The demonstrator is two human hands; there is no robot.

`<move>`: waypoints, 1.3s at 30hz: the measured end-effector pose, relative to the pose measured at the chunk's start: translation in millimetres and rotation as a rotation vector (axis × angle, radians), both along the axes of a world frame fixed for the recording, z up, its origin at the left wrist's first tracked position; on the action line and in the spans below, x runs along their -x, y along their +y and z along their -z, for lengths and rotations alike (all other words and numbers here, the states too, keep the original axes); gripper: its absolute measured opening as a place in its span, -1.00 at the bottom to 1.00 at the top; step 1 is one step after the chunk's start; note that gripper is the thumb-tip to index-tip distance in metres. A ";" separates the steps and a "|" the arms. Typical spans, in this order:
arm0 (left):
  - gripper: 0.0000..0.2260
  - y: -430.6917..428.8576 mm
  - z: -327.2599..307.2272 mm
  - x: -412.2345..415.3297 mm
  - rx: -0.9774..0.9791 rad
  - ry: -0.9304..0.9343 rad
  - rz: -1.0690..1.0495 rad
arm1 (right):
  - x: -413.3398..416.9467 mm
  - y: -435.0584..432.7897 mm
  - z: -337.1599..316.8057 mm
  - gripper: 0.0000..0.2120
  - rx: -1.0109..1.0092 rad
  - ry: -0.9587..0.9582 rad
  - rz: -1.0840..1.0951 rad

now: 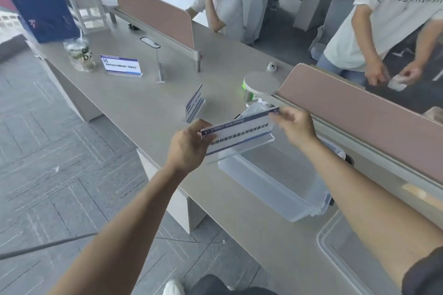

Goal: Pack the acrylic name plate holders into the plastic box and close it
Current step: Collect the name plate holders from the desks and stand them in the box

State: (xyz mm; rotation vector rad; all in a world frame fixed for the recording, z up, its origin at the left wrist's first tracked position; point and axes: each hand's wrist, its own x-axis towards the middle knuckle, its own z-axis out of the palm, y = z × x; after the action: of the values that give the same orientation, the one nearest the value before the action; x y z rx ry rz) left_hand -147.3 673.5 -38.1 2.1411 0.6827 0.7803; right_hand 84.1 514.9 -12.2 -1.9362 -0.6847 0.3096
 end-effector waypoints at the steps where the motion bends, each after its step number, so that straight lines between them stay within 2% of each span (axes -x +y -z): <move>1: -0.88 6.4 0.5 -0.8 0.000 -0.021 0.005 | 9.0 4.2 -1.7 -0.81 -0.033 0.074 0.075; 4: -0.89 17.7 -1.5 -5.8 0.003 -0.060 0.028 | 36.5 14.3 -7.1 -0.60 -0.046 0.437 0.125; 5: -0.89 18.0 -3.5 -8.7 -0.001 -0.067 0.039 | 42.5 18.6 -9.1 -0.57 -0.067 0.542 0.115; 7: -0.90 11.6 -5.7 -16.5 -0.013 -0.074 0.067 | 49.6 26.3 -15.4 -0.62 -0.162 0.632 0.128; 11: -0.85 -1.5 -8.4 -34.4 0.122 -0.099 0.227 | 40.8 37.0 -30.1 -0.79 -0.266 0.550 0.258; 14: -0.75 3.1 -14.6 -51.0 0.376 -0.043 0.567 | 20.7 33.5 -35.9 -0.67 -0.222 0.535 0.254; 16: -0.63 8.5 -18.6 -67.3 0.470 0.066 0.706 | 1.9 29.7 -32.8 -0.64 -0.249 0.549 0.196; 18: -0.47 12.1 -15.5 -91.4 0.543 0.186 0.727 | -16.3 27.4 -30.7 -0.73 -0.310 0.571 0.153; 21: -0.18 7.4 -13.6 -127.4 0.789 0.268 0.788 | -41.6 26.8 -28.4 -0.79 -0.418 0.609 0.072; 25: -0.03 -2.5 -15.6 -168.9 0.727 0.333 0.837 | -78.4 32.9 -17.0 -0.66 -0.449 0.562 0.018; 29: 0.00 2.3 -3.0 -195.9 0.763 0.308 0.766 | -104.3 37.5 -5.7 -0.40 -0.293 0.482 -0.008; 32: -0.04 12.5 9.3 -205.1 0.854 0.305 0.762 | -113.5 37.1 3.4 -0.50 -0.192 0.473 -0.066; 34: -0.01 20.2 16.1 -208.4 0.788 0.385 0.834 | -114.1 37.2 12.4 -0.50 -0.167 0.518 -0.075; 36: -0.01 24.1 25.7 -212.5 0.780 0.451 0.874 | -112.3 37.4 21.7 -0.44 -0.149 0.522 -0.044; 39: 0.00 27.9 35.6 -216.8 0.885 0.483 0.863 | -110.9 35.4 35.6 -0.31 -0.113 0.472 0.049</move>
State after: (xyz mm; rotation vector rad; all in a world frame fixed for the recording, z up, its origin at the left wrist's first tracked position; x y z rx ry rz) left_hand 69.5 701.4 -73.7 1.5163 0.1864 -0.4592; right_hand 194.9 550.3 -47.8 -1.6829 -0.3345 0.6568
